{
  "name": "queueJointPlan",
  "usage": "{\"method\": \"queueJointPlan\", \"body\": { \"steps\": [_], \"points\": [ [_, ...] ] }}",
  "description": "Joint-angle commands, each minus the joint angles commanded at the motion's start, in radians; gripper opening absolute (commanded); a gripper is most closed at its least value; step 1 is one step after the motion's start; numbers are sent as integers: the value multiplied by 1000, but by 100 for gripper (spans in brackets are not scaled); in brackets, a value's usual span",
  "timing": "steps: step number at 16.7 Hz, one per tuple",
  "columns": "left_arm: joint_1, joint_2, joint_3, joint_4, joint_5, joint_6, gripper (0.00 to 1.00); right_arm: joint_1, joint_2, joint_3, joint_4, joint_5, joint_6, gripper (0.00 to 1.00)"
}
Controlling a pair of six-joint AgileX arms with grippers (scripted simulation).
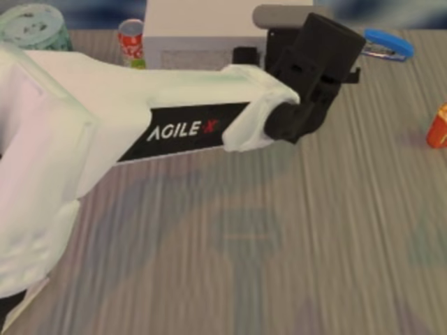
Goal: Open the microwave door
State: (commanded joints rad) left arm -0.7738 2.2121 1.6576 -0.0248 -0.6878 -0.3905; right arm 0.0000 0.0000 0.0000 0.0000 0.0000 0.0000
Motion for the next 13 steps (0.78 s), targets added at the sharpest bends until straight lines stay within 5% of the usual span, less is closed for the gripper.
{"method": "queueJointPlan", "body": {
  "steps": [2, 13],
  "points": [
    [0, 0, 0, 0, 0, 0, 0, 0, 0, 0, 0, 0, 0, 100],
    [-60, -9, -3, -31, 13, -12, 0, 0, 0, 0, 0, 0, 0, 100]
  ]
}}
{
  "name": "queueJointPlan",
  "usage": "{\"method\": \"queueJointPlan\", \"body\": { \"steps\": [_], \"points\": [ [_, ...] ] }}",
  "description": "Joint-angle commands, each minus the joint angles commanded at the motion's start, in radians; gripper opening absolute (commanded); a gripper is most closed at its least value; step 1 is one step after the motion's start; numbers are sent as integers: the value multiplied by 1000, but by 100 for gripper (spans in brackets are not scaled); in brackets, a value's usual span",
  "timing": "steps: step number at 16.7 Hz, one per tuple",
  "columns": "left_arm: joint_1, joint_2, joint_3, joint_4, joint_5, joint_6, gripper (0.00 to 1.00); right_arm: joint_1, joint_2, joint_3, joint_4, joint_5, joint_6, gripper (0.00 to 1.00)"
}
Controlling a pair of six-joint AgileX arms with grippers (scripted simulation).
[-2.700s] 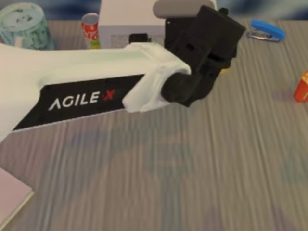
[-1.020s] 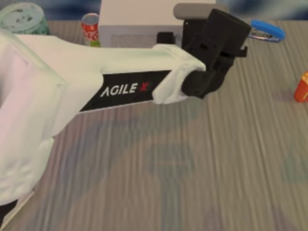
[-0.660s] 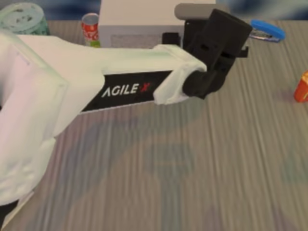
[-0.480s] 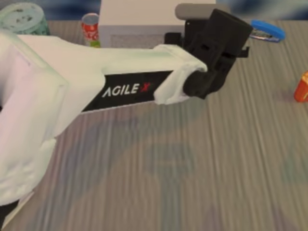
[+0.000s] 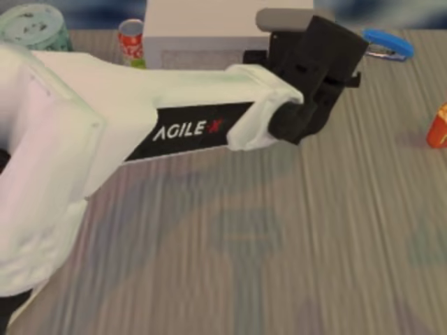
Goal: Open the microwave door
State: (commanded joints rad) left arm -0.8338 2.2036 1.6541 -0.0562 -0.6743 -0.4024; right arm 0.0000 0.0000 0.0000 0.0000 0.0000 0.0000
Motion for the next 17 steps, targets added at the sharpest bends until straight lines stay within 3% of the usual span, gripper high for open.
{"method": "queueJointPlan", "body": {
  "steps": [4, 13, 17],
  "points": [
    [14, 65, 156, -189, 52, -49, 0, 0, 0, 0, 0, 0, 0, 100],
    [76, 218, 648, -900, 255, -212, 0, 0, 0, 0, 0, 0, 0, 100],
    [99, 251, 777, -1072, 321, -256, 0, 0, 0, 0, 0, 0, 0, 100]
  ]
}}
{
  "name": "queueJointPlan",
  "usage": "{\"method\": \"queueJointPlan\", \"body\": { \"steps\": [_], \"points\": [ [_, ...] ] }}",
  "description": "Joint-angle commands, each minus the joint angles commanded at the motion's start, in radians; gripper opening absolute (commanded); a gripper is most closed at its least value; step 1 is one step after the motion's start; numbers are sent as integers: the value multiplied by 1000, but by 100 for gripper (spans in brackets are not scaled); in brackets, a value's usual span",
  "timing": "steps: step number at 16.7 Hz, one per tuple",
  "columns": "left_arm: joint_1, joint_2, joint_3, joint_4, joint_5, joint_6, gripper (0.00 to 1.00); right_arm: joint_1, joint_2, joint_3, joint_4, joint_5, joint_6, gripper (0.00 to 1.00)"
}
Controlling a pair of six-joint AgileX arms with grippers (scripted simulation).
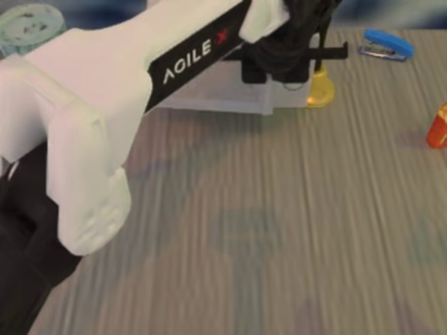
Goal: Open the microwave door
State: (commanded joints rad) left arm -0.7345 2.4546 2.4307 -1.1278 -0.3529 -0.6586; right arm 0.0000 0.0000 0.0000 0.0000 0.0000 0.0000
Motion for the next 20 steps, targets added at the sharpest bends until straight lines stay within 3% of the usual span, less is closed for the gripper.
{"method": "queueJointPlan", "body": {
  "steps": [20],
  "points": [
    [4, 4, 17, -22, 10, -6, 0, 0, 0, 0, 0, 0, 0, 100]
  ]
}}
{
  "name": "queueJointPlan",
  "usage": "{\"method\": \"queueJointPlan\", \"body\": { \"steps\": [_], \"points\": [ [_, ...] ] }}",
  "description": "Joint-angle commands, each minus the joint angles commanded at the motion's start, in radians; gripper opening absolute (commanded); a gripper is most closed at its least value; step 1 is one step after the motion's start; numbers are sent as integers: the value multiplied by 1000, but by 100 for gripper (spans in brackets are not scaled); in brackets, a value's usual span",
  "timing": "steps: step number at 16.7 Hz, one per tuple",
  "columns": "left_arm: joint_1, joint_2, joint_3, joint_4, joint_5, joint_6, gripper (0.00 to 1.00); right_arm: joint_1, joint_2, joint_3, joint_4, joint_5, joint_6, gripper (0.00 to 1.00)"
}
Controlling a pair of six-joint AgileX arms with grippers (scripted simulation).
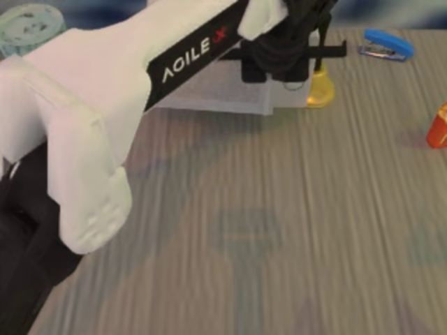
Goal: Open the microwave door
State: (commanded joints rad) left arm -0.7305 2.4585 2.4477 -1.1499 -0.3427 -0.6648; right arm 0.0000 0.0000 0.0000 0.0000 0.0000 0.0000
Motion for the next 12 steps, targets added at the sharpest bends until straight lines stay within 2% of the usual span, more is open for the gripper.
{"method": "queueJointPlan", "body": {
  "steps": [9, 12],
  "points": [
    [-8, 2, -3, 5, 3, -1, 0, 0, 0, 0, 0, 0, 0, 100],
    [-2, -44, -76, 45, 9, 25, 0, 0, 0, 0, 0, 0, 0, 100]
  ]
}}
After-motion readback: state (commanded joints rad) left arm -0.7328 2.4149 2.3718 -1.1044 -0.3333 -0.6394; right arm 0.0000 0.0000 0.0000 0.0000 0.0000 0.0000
